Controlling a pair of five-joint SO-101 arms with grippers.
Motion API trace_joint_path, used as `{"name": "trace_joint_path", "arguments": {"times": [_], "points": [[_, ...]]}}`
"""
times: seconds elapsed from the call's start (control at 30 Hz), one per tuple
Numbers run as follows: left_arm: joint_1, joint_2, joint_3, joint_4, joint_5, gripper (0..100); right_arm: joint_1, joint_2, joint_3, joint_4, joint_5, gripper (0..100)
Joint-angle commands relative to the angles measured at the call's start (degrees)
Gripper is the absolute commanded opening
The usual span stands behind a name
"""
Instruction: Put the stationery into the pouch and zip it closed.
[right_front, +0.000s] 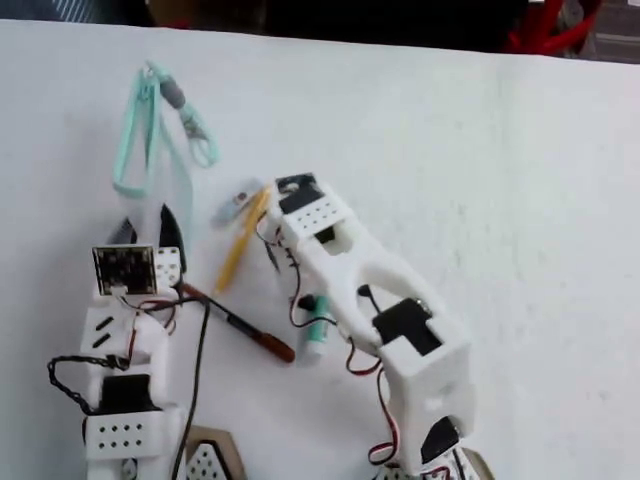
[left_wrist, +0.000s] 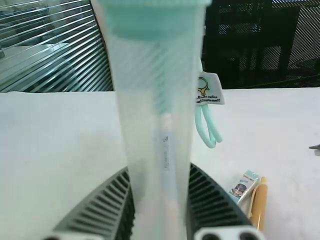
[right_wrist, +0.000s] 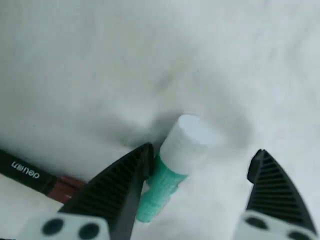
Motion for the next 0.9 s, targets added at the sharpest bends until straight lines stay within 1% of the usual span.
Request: {"name": "trace_joint_path", "arguments": {"times": [0.0, 0.1, 0.17, 0.4, 0.47, 0.6, 0.63, 0.7, 0.73, 0.8, 0.87], "points": [[-0.9, 0.5, -0.3, -0.6, 0.2, 8, 1.8, 1.1, -1.4, -1.4, -2.6, 29.8], [-1.0, 0.5, -0.3, -0.6, 0.2, 8, 2.4, 2.7, -1.4, -1.4, -6.1, 29.8], [-1.0, 0.5, -0.3, -0.6, 0.2, 8, 2.4, 3.1, -1.4, -1.4, -7.0, 29.7], [-1.0, 0.5, -0.3, -0.6, 0.2, 8, 2.7, 3.3, -1.4, -1.4, -7.3, 28.8], [-1.0, 0.5, -0.3, -0.6, 0.2, 8, 2.7, 3.5, -1.5, -1.6, -7.3, 23.1], [-1.0, 0.5, -0.3, -0.6, 0.2, 8, 2.7, 3.6, -1.4, -3.0, -7.1, 1.9], [-1.0, 0.5, -0.3, -0.6, 0.2, 8, 2.7, 3.6, -1.4, -3.0, -7.1, 1.1], [-1.0, 0.5, -0.3, -0.6, 0.2, 8, 2.7, 3.6, -1.4, -3.0, -6.9, 7.2], [-1.0, 0.5, -0.3, -0.6, 0.2, 8, 2.7, 3.6, -1.4, -3.0, -6.9, 8.6], [-1.0, 0.5, -0.3, -0.6, 0.2, 8, 2.8, 3.5, -1.5, -3.0, -6.9, 7.6], [-1.0, 0.5, -0.3, -0.6, 0.2, 8, 3.8, 2.9, -1.5, -3.4, -6.9, 2.2]]}}
